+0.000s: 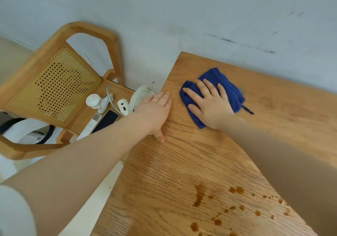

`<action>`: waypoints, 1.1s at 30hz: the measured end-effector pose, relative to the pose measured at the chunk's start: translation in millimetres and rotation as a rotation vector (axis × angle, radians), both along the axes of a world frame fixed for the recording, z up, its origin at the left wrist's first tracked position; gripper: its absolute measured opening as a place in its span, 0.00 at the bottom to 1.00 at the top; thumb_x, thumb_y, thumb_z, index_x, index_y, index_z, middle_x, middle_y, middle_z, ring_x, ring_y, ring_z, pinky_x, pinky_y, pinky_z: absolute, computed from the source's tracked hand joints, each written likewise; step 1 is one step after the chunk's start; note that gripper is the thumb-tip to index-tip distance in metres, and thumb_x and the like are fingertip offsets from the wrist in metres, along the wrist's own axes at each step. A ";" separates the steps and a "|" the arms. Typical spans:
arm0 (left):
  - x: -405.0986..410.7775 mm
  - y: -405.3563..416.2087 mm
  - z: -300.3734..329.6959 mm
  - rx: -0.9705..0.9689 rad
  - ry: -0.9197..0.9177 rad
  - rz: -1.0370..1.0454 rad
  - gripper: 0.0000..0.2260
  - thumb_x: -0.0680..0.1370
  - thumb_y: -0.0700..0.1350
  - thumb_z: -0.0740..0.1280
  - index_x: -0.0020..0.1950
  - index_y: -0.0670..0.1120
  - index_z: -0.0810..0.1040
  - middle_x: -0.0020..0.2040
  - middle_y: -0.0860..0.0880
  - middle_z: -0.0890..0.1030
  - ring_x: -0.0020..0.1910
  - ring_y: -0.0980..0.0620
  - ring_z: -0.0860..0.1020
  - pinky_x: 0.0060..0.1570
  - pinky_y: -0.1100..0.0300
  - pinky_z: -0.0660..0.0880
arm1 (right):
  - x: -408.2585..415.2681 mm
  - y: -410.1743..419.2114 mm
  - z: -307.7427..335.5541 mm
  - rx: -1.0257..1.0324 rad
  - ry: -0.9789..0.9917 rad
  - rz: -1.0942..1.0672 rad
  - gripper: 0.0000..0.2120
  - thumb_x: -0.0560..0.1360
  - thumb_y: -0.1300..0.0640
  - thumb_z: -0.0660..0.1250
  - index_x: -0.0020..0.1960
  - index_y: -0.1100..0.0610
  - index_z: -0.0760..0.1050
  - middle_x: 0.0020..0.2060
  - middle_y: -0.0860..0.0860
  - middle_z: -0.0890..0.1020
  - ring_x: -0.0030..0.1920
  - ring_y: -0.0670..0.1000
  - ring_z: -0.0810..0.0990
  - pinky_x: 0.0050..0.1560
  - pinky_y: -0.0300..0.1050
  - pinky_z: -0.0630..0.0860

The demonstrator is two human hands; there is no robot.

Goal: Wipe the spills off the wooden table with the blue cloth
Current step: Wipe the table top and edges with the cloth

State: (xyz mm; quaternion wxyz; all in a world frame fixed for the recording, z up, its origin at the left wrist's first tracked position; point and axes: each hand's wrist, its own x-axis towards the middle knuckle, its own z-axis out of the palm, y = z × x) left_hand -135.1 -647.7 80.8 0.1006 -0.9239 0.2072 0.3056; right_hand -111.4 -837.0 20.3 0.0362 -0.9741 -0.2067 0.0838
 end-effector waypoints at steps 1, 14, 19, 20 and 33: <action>-0.3 -1.8 0.6 -0.020 0.012 0.011 0.58 0.64 0.59 0.75 0.75 0.41 0.36 0.76 0.44 0.36 0.76 0.47 0.40 0.75 0.52 0.44 | -4.2 -5.5 1.3 0.001 0.003 0.033 0.31 0.72 0.36 0.34 0.74 0.39 0.48 0.76 0.49 0.51 0.76 0.55 0.48 0.71 0.60 0.44; -10.8 -47.1 -7.1 -0.137 0.011 0.214 0.55 0.62 0.66 0.72 0.76 0.54 0.39 0.77 0.44 0.37 0.76 0.44 0.42 0.71 0.46 0.58 | 50.1 -29.8 -2.3 0.025 0.016 -0.244 0.25 0.79 0.41 0.46 0.75 0.43 0.48 0.76 0.53 0.49 0.76 0.56 0.46 0.72 0.60 0.43; -14.1 -64.1 -7.7 -0.123 0.026 0.302 0.59 0.60 0.63 0.75 0.76 0.51 0.37 0.76 0.41 0.35 0.76 0.42 0.39 0.71 0.43 0.57 | -29.6 -40.1 2.4 -0.001 0.030 -0.076 0.26 0.77 0.39 0.43 0.75 0.41 0.47 0.76 0.51 0.49 0.76 0.56 0.46 0.72 0.60 0.42; -14.2 -63.5 -6.6 -0.125 0.026 0.310 0.59 0.60 0.63 0.75 0.76 0.52 0.37 0.76 0.41 0.35 0.76 0.42 0.39 0.71 0.43 0.57 | -38.9 -43.4 2.8 -0.014 0.038 -0.028 0.28 0.75 0.37 0.39 0.74 0.40 0.47 0.76 0.51 0.50 0.76 0.56 0.47 0.72 0.60 0.43; -15.1 -51.4 -21.7 -0.232 -0.015 0.291 0.58 0.60 0.64 0.74 0.76 0.53 0.38 0.76 0.42 0.35 0.76 0.42 0.39 0.73 0.46 0.51 | 29.7 -58.2 -2.5 0.031 -0.004 -0.397 0.23 0.80 0.42 0.46 0.74 0.40 0.50 0.76 0.52 0.50 0.76 0.56 0.47 0.72 0.60 0.43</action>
